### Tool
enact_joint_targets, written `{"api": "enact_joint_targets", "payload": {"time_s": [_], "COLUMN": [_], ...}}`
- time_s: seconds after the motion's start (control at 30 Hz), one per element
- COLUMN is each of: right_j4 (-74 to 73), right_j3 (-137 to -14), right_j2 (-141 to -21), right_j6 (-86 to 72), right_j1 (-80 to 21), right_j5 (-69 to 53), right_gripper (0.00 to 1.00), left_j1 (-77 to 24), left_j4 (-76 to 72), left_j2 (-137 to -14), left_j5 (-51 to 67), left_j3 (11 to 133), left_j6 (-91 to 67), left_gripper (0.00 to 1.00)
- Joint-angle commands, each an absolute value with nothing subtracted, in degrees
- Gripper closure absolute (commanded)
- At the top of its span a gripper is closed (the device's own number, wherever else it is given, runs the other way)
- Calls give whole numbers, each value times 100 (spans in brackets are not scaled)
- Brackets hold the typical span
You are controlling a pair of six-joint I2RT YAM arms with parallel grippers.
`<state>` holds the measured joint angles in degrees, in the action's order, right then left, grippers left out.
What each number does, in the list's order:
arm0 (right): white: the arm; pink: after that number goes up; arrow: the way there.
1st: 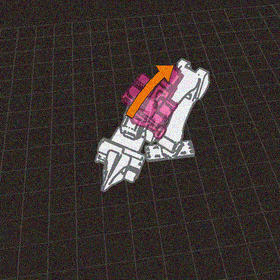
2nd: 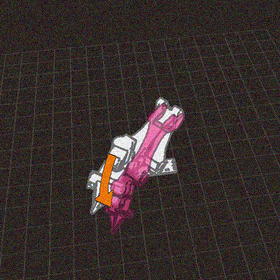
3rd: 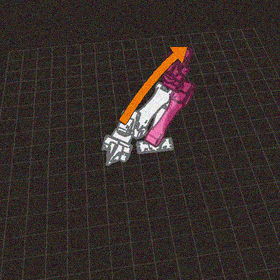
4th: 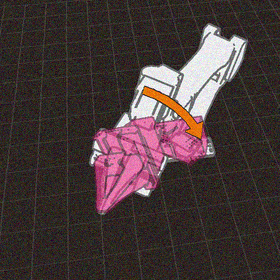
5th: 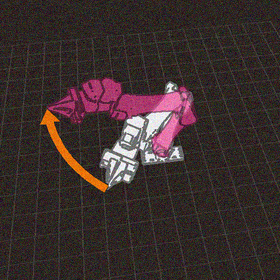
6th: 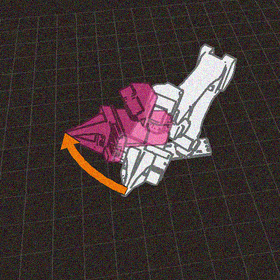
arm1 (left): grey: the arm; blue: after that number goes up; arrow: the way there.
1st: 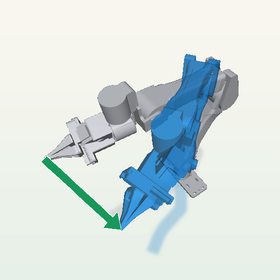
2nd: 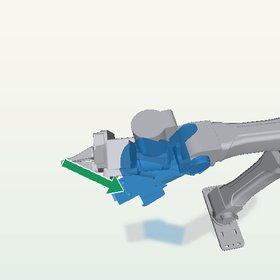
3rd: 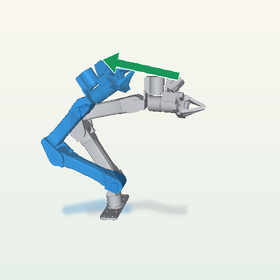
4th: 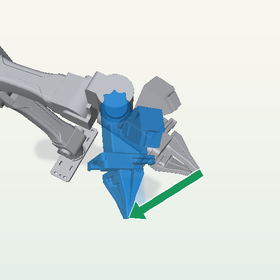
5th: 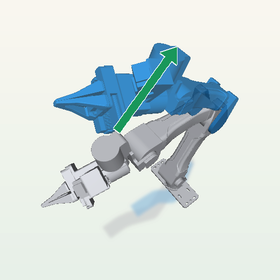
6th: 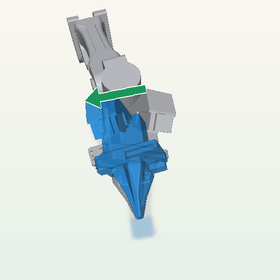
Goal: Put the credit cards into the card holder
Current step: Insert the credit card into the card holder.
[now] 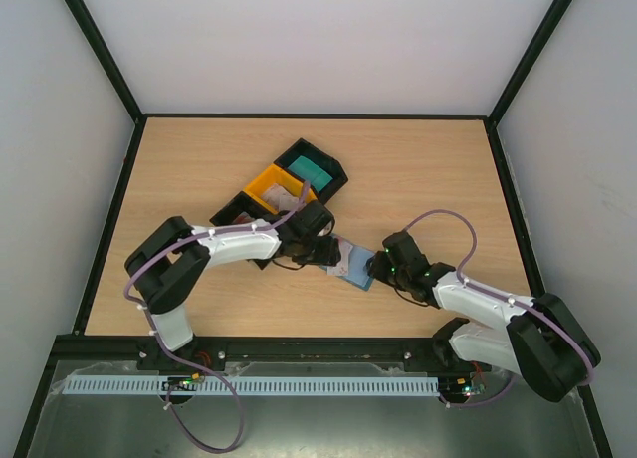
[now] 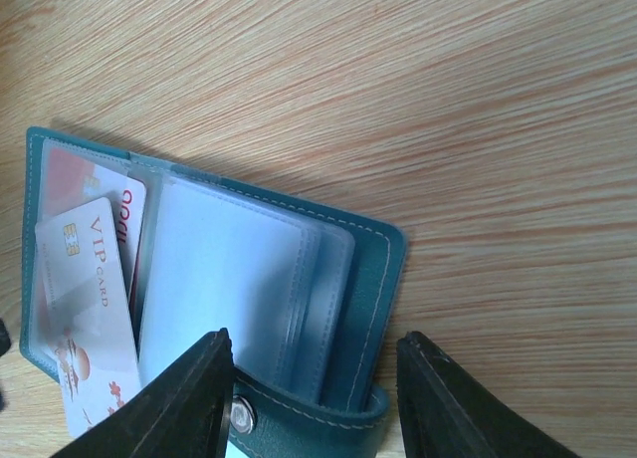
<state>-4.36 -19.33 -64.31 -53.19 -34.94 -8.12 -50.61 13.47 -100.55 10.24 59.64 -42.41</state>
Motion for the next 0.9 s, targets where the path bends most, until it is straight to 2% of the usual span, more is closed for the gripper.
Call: {"api": "enact_joint_targets", "payload": {"time_s": [0.0,0.07,0.2,0.3,0.87], "right_j4": [-695,-686,-677,-669,-371], "right_j3": [-1977,-1978,-1985,-1986,-1941], "right_j2": [-6598,-6616,-6657,-6694,-6908], "right_j6": [-5265,-5264,-5265,-5257,-5273], "right_j1": [-3507,-3504,-3508,-3507,-3507], "right_j5": [-660,-662,-660,-668,-1052], "right_gripper": [55,55,55,56,56], "left_j1": [-5035,-5026,-4993,-4992,-4992], "left_j4": [1390,1386,1385,1367,1230], "left_j2": [-10363,-10464,-10580,-10627,-10907], "left_j5": [1067,1089,1106,1154,1501], "left_j3": [6173,6234,6270,6293,6373], "left_j6": [-4258,-4254,-4244,-4228,-4254], "left_gripper": [42,49,49,54,53]}}
